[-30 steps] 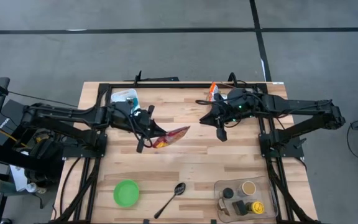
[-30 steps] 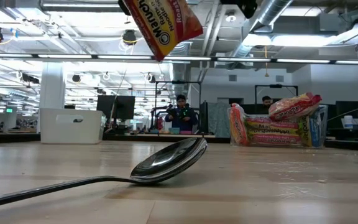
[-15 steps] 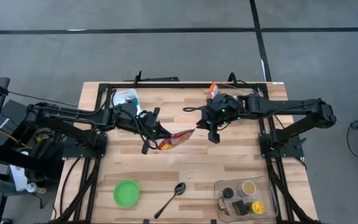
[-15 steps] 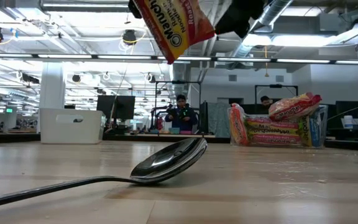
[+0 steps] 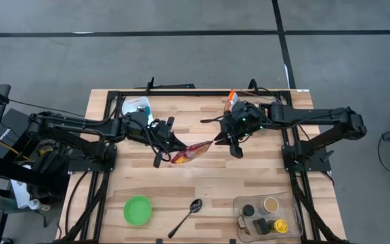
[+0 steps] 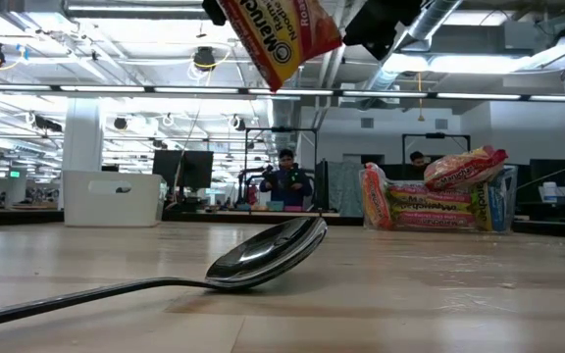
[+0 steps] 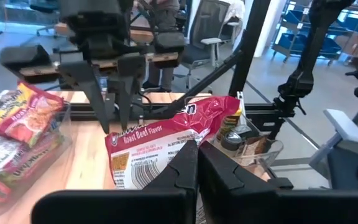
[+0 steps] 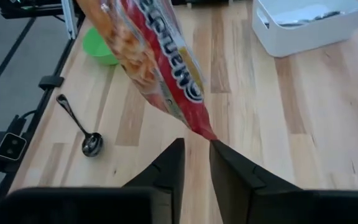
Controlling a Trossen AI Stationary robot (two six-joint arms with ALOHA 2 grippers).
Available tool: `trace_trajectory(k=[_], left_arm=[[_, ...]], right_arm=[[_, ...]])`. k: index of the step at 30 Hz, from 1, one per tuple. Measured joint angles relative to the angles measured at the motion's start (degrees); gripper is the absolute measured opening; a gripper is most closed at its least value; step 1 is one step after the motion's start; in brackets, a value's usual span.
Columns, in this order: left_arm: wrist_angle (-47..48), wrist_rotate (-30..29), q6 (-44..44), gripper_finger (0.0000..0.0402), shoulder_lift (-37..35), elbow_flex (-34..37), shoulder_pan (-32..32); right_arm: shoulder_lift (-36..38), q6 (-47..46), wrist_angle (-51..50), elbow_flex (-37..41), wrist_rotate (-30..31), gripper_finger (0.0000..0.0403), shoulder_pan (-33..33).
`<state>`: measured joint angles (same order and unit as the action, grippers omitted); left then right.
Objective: Pick & Place Food Item
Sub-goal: Put the red noodle pack into the top transparent bin
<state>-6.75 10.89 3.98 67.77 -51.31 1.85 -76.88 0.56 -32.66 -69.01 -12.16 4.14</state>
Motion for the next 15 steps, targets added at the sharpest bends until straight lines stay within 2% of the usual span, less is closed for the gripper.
trace_trajectory(k=[4, 11, 15], left_arm=[[0.2, 0.2, 1.9, 0.0000, 0.0, 0.0, 0.0], [-0.1, 0.2, 2.5, 0.0000, 0.0, 0.0, 0.0], [-2.7, 0.2, 2.5, 0.0000, 0.0, 0.0, 0.0]], right_arm=[[0.0, 0.2, 0.3, 0.0, 0.0, 0.0100, 0.0], [0.1, 6.1, 2.2, 0.0, 0.0, 0.0185, -0.1], [0.1, 8.3, 2.3, 0.0, 0.0, 0.0218, -0.4]])
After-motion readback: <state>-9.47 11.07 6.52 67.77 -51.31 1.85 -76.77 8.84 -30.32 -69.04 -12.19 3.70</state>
